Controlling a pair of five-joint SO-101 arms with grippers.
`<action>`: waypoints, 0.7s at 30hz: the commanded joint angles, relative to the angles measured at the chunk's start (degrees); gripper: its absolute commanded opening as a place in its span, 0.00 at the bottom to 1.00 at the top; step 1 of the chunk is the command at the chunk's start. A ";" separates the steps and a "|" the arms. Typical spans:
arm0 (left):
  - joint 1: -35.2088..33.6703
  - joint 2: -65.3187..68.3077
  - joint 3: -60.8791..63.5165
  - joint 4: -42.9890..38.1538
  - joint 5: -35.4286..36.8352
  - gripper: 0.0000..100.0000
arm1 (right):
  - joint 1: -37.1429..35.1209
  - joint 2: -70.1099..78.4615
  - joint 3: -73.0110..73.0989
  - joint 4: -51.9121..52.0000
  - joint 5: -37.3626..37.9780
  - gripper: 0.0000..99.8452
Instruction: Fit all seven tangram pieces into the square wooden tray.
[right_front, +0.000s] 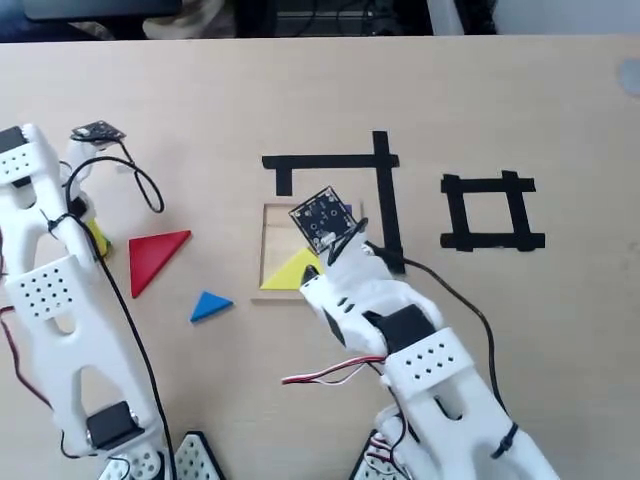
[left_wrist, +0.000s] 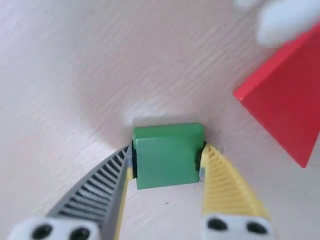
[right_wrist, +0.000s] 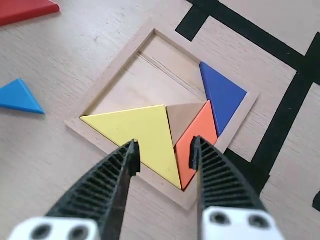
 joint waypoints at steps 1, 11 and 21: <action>1.98 -1.93 -0.13 0.00 2.55 0.03 | -0.79 -0.92 -0.40 -1.14 -0.18 0.18; 2.68 -13.10 9.98 0.00 4.13 0.03 | -0.79 -0.92 -0.40 -1.14 -0.18 0.18; 2.59 -29.01 24.13 -0.44 3.87 0.03 | 4.48 -1.01 -1.89 -0.88 -0.70 0.18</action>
